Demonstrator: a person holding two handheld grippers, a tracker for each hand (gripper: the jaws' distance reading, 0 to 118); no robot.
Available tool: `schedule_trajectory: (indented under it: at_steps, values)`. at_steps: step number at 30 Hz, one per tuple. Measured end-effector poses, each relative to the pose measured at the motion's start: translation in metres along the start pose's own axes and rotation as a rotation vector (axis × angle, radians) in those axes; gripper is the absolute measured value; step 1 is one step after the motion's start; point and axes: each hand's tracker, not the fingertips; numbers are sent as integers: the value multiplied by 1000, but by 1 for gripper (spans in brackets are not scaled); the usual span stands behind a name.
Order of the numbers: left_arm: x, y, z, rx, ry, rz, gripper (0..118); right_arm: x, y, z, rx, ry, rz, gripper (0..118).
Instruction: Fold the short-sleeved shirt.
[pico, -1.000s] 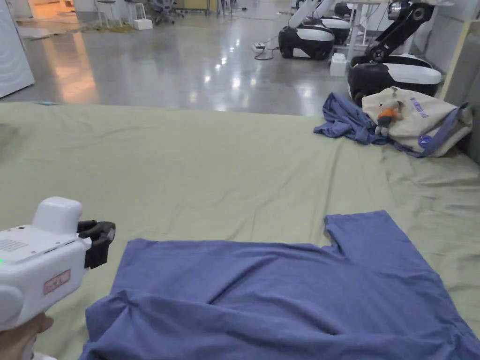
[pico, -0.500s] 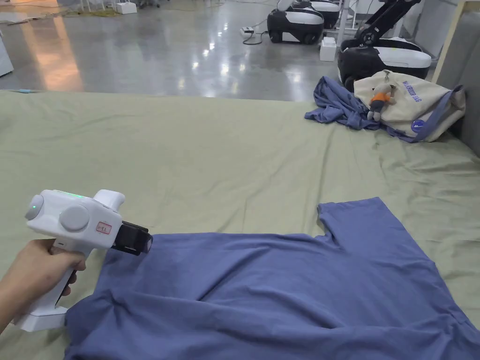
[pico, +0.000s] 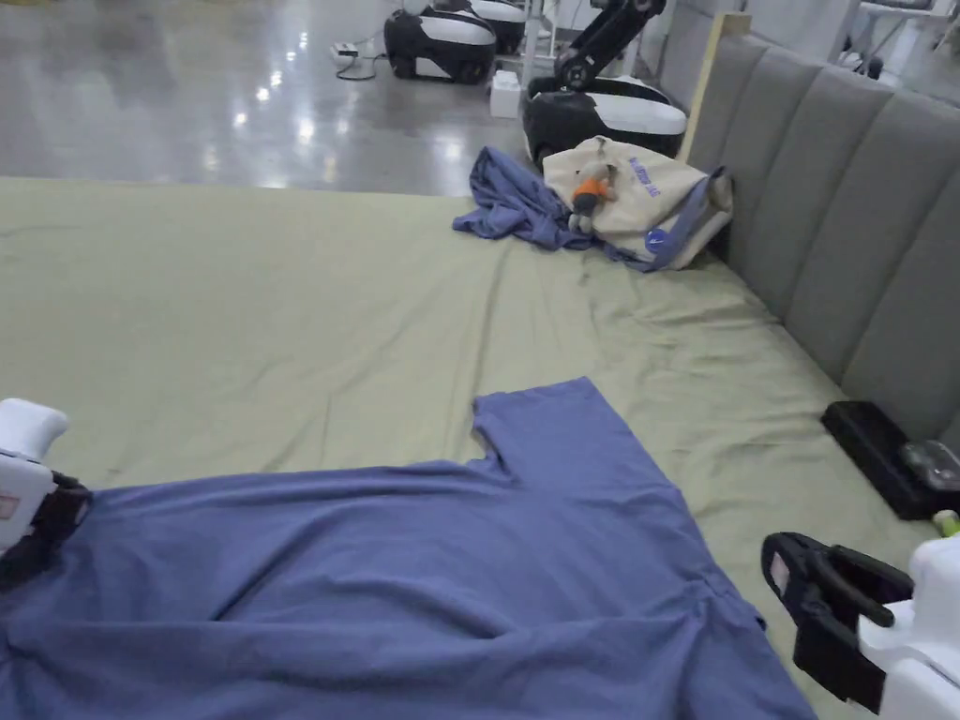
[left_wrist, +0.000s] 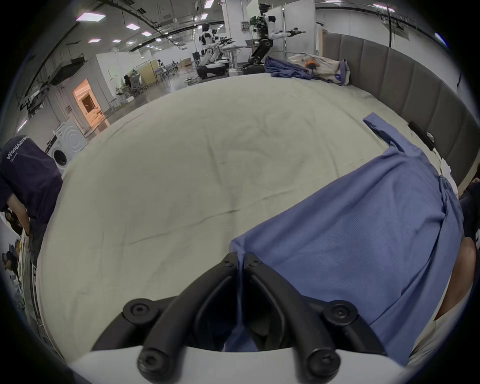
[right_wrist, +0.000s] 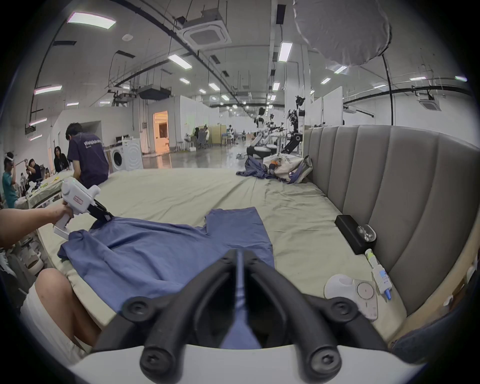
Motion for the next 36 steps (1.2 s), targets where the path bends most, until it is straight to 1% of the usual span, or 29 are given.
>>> schedule_trajectory:
  at_steps: [1,2,3,4,6,7,8,9,10,11,12,13,14,15,17,18,19,20,21,25,27,28,29,30,31,32,33,34,36]
  values:
    - [-5,2,0,3,3,-2,3,8,8,-13,-51,-4,5,33]
    - [-6,3,1,-2,-2,0,3,15,17,-30,-93,13,-1,73]
    - [-7,4,3,2,-2,-1,3,22,25,-47,-144,46,-11,99]
    - [3,1,9,5,-1,-3,3,29,34,-67,-186,62,-23,111]
    - [7,1,15,9,-6,-3,3,41,50,-112,-258,33,-15,112]
    - [8,1,18,13,-7,-4,3,46,56,-136,-289,44,-30,112]
    - [6,2,17,14,-10,-7,3,52,62,-165,-368,58,-26,112]
    - [4,2,17,18,-12,-4,3,56,65,-189,-406,46,-17,112]
    - [3,3,18,21,-14,2,3,60,66,-217,-475,31,-15,112]
    - [3,4,19,25,-18,10,3,61,65,-241,-535,-18,13,112]
    - [2,4,18,27,-20,14,3,63,63,-257,-566,-43,19,111]
    - [1,4,18,29,-21,21,3,65,59,-277,-642,-34,8,109]
    - [1,4,18,29,-25,32,3,65,56,-289,-680,-51,-11,106]
    - [1,5,19,27,-28,37,3,66,53,-298,-712,-40,-47,104]
    - [2,5,18,30,-28,32,3,66,46,-309,-770,-7,-81,103]
    - [2,5,18,26,-31,31,3,64,44,-313,-774,-6,-71,102]
    - [2,6,17,24,-32,30,3,61,41,-316,-792,-26,-51,99]
    - [1,6,14,18,-35,28,3,59,38,-317,-800,-28,-31,95]
    - [1,6,13,14,-34,24,3,57,36,-317,-803,-24,-23,95]
    - [2,6,11,8,-34,15,3,56,33,-316,-808,-20,-49,88]
    - [1,7,11,8,-35,18,3,55,33,-315,-805,-18,-51,83]
    - [-1,6,9,9,-37,20,3,55,33,-314,-802,-10,-58,78]
    - [-2,6,8,9,-38,20,3,54,35,-309,-796,-14,-58,66]
    - [-3,7,8,10,-39,20,3,53,36,-307,-788,-10,-48,49]
    - [-4,8,8,10,-41,21,3,54,38,-307,-780,-4,-39,24]
    - [-5,7,7,10,-44,23,3,56,39,-307,-772,19,-63,7]
    - [-6,8,6,9,-44,23,3,59,40,-305,-760,47,-134,7]
    - [-7,9,6,10,-44,24,3,60,41,-306,-775,45,-155,7]
    - [-8,9,6,11,-48,33,3,59,42,-305,-763,34,-98,6]
